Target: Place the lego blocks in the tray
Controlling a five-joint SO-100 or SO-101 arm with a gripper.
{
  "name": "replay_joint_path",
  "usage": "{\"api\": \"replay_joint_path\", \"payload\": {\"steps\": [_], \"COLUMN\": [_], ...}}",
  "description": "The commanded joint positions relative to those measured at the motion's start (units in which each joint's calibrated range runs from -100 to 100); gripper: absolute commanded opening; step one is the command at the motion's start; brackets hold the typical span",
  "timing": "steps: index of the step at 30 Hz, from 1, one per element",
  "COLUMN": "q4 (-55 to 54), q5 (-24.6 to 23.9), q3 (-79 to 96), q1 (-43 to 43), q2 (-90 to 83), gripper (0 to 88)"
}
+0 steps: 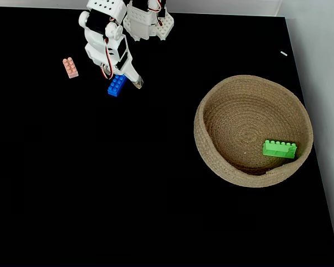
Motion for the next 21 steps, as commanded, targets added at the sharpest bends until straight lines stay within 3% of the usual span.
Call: {"api": "replay_joint_path", "payload": {"steps": [1,11,21], "q4": [-5.03,-8.78,-11.44], "q5": [1.42,0.39,0.44], "q3": [5.49,10.97,11.15], "q1": [1.19,1.44,0.78], "q2": [-5.92,-9.19,-9.02], "gripper": [32.2,30.2,8.5]}}
